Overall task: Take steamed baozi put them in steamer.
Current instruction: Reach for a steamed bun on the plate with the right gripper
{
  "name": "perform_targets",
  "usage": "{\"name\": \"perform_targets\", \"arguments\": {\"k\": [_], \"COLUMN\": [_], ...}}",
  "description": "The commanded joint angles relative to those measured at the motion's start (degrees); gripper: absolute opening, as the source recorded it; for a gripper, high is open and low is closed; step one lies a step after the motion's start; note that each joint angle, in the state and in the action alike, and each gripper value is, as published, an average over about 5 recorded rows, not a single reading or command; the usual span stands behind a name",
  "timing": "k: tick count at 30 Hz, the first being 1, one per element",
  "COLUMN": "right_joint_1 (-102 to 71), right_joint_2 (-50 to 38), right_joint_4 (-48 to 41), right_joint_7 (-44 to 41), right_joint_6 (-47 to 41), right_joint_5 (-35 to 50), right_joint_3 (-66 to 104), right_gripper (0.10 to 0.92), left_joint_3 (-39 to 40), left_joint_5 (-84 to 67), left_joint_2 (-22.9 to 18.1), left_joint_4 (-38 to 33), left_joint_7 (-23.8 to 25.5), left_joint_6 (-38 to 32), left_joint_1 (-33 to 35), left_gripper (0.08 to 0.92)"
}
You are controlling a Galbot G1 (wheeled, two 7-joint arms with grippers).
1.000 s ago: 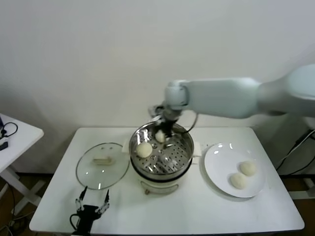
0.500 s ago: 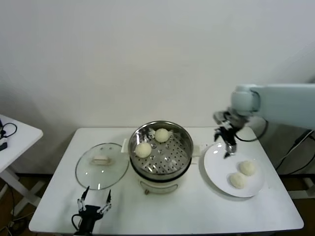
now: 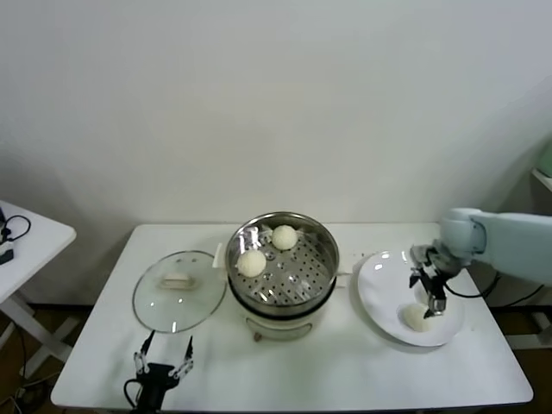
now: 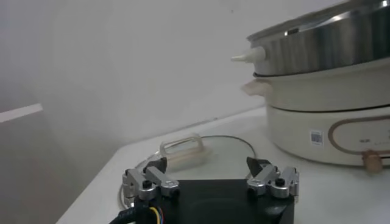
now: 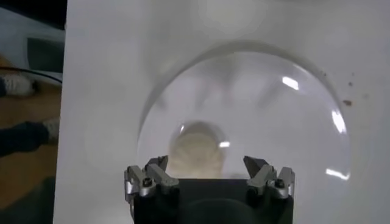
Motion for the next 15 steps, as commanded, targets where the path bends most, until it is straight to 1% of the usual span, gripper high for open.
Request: {"name": "perform_targets", "arguments": {"k": [1,7,15], "right_joint_1": [-11.6,-13.9,-13.4], "right_joint_2": [-3.0,-2.4,-2.6], "right_joint_4": [-2.3,-3.2,-2.4], "right_joint_7": [2.4,4.7,4.5], "right_joint_6": [-0.3,-0.8,-0.9], "right_joint_5": [-5.2,-6.1,-6.6], "right_joint_3": [7.8,11.8,12.1], "right_gripper": [0.823,0.823,0.823], "left_joint_3": [0.0,0.2,0.3], "left_joint_5": [0.2,0.3,0.3], "left_joint_2": [-0.2,0.0,0.1], "left_joint_4": [0.1,0.3,0.1], "left_joint_7": [0.1,0.1,0.1], "left_joint_6": [0.1,0.2,0.3], "left_joint_1": [-0.1,-0.4,-0.6], "left_gripper": [0.823,0.823,0.823]}}
